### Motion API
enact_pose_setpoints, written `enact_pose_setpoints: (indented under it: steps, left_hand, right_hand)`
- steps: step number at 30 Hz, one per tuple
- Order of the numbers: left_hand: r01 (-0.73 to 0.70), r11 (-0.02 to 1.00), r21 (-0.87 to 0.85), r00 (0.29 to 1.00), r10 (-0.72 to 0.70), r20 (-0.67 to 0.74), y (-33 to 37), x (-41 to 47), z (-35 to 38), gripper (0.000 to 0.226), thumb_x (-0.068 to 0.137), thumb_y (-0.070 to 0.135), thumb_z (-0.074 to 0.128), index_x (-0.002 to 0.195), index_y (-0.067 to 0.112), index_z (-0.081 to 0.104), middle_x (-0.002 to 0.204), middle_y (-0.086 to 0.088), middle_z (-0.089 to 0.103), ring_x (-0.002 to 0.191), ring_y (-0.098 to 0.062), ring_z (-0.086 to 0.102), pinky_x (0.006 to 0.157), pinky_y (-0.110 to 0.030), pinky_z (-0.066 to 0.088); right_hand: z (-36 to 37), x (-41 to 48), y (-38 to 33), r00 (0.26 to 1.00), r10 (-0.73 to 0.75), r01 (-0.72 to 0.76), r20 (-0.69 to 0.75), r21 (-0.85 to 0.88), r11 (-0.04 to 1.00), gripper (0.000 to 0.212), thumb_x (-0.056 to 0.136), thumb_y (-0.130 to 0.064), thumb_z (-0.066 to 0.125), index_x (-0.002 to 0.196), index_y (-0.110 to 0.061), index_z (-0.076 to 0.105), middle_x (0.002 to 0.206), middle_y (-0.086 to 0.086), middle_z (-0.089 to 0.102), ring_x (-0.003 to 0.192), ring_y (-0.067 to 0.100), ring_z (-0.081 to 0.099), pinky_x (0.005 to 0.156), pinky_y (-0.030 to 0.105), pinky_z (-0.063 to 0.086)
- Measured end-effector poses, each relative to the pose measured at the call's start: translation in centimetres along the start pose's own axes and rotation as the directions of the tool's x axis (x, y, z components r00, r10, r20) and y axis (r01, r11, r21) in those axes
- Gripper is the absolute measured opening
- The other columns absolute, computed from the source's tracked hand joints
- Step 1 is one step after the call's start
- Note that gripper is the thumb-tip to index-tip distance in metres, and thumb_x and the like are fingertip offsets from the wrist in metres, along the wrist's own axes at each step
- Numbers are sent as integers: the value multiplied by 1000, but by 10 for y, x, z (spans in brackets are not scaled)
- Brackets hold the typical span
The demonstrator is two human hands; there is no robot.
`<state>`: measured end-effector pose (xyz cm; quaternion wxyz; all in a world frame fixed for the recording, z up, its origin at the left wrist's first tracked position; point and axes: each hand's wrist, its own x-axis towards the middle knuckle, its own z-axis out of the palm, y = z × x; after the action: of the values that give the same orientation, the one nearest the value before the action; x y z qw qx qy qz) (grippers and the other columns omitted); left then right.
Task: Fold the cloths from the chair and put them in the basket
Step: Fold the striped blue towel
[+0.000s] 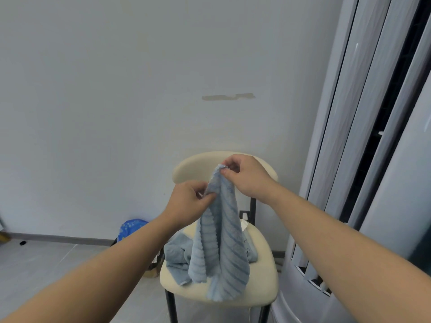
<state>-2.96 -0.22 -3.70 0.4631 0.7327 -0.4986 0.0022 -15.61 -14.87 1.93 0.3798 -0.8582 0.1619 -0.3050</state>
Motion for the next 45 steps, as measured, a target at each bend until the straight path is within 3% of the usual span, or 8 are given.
enact_pose_setpoints:
  steps: [8, 14, 19, 26, 33, 36, 40, 45]
  left_hand:
    - [37, 961, 275, 934, -131, 331, -29, 1, 10, 34, 101, 42, 53, 89, 14, 68, 94, 1, 72, 89, -16, 64, 80, -35, 52]
    - [47, 936, 349, 951, -149, 272, -46, 0, 8, 42, 97, 37, 59, 69, 6, 54, 75, -9, 65, 69, -20, 55, 65, -34, 44]
    - [26, 918, 396, 964, -128, 232, -51, 6, -2, 38, 91, 33, 64, 68, 3, 59, 67, -11, 62, 59, -14, 47, 58, -28, 37]
    - [-118, 809, 576, 942, -93, 323, -57, 11, -16, 40, 84, 41, 55, 64, 6, 53, 68, -11, 62, 66, -25, 54, 67, -39, 45]
    - [-156, 732, 664, 916, -145, 375, -54, 19, -35, 26, 83, 27, 59, 66, 9, 52, 72, -11, 63, 73, -26, 57, 69, -39, 49]
    - [-102, 764, 637, 943, -129, 306, -51, 26, -48, 28, 82, 31, 64, 68, 7, 58, 69, -8, 63, 73, -26, 60, 67, -38, 52]
    - [30, 860, 509, 976, -136, 172, -48, 31, -66, 26, 79, 33, 76, 67, 11, 70, 63, -10, 65, 60, -20, 56, 62, -35, 50]
    - [196, 967, 162, 977, -207, 52, -37, 28, -81, 10, 79, 16, 85, 73, 20, 78, 63, -10, 69, 39, -12, 55, 43, -21, 45]
  right_hand:
    - [-20, 14, -13, 996, -38, 32, -79, -73, 997, 6, 98, -23, 65, 95, -25, 70, 86, -13, 67, 80, 5, 61, 73, 21, 48]
    - [-46, 22, 5, 973, 26, -54, -228, -118, 992, 7, 97, -21, 65, 93, -23, 69, 83, -14, 65, 73, 0, 57, 70, 21, 43]
    - [-65, 22, 35, 910, 185, -189, -371, 25, 982, 5, 99, -22, 62, 97, -21, 66, 90, -6, 67, 95, 21, 67, 89, 35, 53]
    - [-73, 25, 57, 843, 266, -254, -467, 89, 963, 9, 100, -26, 58, 102, -20, 64, 101, 1, 69, 99, 23, 66, 88, 33, 53]
    - [-78, 29, 61, 767, 309, -314, -562, 91, 945, 9, 100, -28, 57, 101, -21, 63, 103, 1, 68, 94, 22, 62, 80, 27, 43]
    - [-82, 28, 64, 732, 314, -331, -604, 88, 940, 13, 100, -28, 56, 100, -18, 64, 99, 3, 68, 86, 22, 63, 75, 30, 49]
    - [-86, 24, 69, 677, 436, -351, -593, 261, 899, 14, 103, -25, 54, 103, -15, 63, 95, 1, 64, 60, 22, 66, 55, 34, 60]
    - [-88, 19, 76, 668, 471, -351, -576, 314, 882, 11, 104, -25, 52, 103, -16, 59, 93, -3, 62, 61, 27, 71, 59, 31, 56]
